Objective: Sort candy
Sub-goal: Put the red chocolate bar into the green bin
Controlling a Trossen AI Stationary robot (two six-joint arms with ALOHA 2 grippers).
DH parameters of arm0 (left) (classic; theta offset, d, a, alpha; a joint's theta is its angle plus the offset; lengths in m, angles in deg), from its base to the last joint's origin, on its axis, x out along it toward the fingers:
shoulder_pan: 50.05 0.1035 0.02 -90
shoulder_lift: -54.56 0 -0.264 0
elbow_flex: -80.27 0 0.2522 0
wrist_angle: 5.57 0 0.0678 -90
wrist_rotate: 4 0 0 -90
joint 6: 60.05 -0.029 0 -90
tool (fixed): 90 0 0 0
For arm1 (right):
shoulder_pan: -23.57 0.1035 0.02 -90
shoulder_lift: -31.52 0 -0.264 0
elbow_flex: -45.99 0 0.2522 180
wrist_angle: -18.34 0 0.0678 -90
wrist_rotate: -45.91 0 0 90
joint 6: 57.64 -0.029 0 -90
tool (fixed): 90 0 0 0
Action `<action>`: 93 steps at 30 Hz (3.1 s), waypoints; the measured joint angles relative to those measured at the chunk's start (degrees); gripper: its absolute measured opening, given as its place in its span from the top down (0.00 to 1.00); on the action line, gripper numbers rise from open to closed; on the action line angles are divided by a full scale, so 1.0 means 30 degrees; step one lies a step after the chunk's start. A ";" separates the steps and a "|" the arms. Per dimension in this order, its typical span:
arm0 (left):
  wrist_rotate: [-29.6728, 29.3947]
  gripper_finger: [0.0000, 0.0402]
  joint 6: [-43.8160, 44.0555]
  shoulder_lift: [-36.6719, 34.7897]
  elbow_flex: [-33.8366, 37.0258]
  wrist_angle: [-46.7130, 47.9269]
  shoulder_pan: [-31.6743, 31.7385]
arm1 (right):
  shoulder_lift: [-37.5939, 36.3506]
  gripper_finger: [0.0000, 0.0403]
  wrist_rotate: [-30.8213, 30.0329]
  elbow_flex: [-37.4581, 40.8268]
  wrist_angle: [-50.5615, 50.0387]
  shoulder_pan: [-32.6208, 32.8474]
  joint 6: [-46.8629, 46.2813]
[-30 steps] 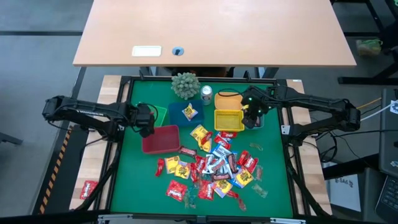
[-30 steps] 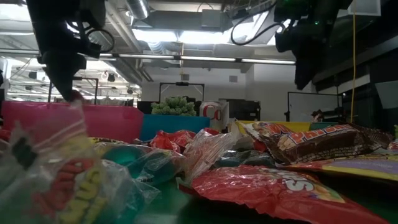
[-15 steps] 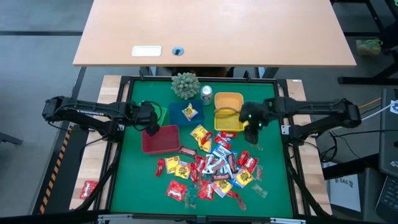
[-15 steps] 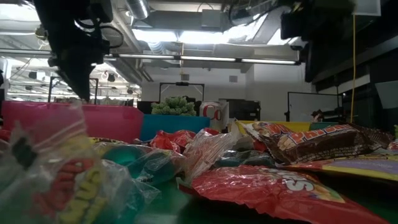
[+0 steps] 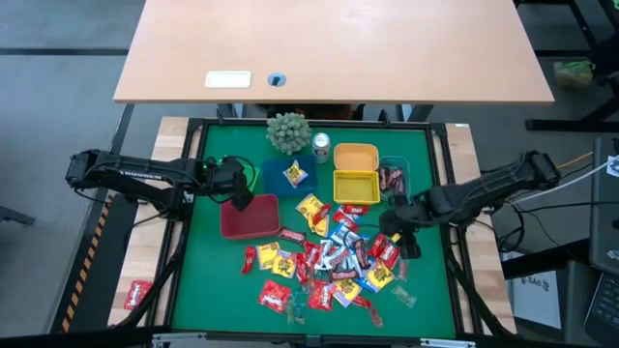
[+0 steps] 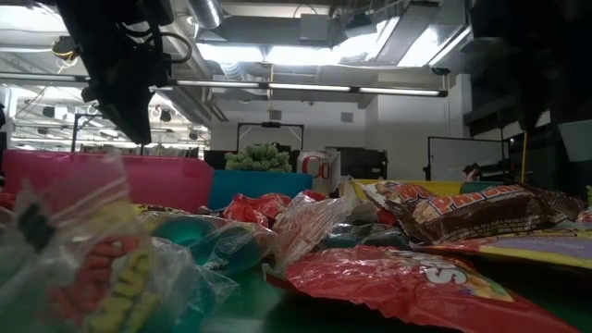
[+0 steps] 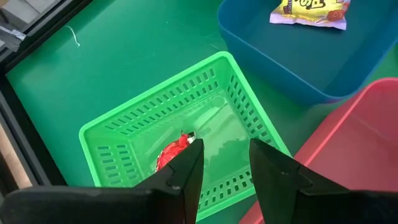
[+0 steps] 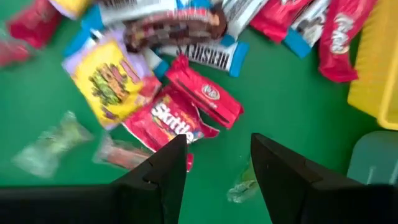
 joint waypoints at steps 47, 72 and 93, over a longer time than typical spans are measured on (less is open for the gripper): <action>0.0007 0.71 0.0000 0.0000 0.0000 -0.0603 -0.0022 | 0.0000 0.73 -0.1146 0.8318 1.0978 0.0407 0.0503; 0.0084 0.71 -0.3497 0.0000 0.0000 -0.7165 -0.1194 | 0.0007 1.00 -0.0268 0.5146 0.8257 0.0407 0.0490; 0.0386 0.71 -0.3526 0.3803 -0.0007 -1.3784 -0.3872 | 0.0000 0.99 -0.0625 0.4442 0.7244 0.0407 0.0436</action>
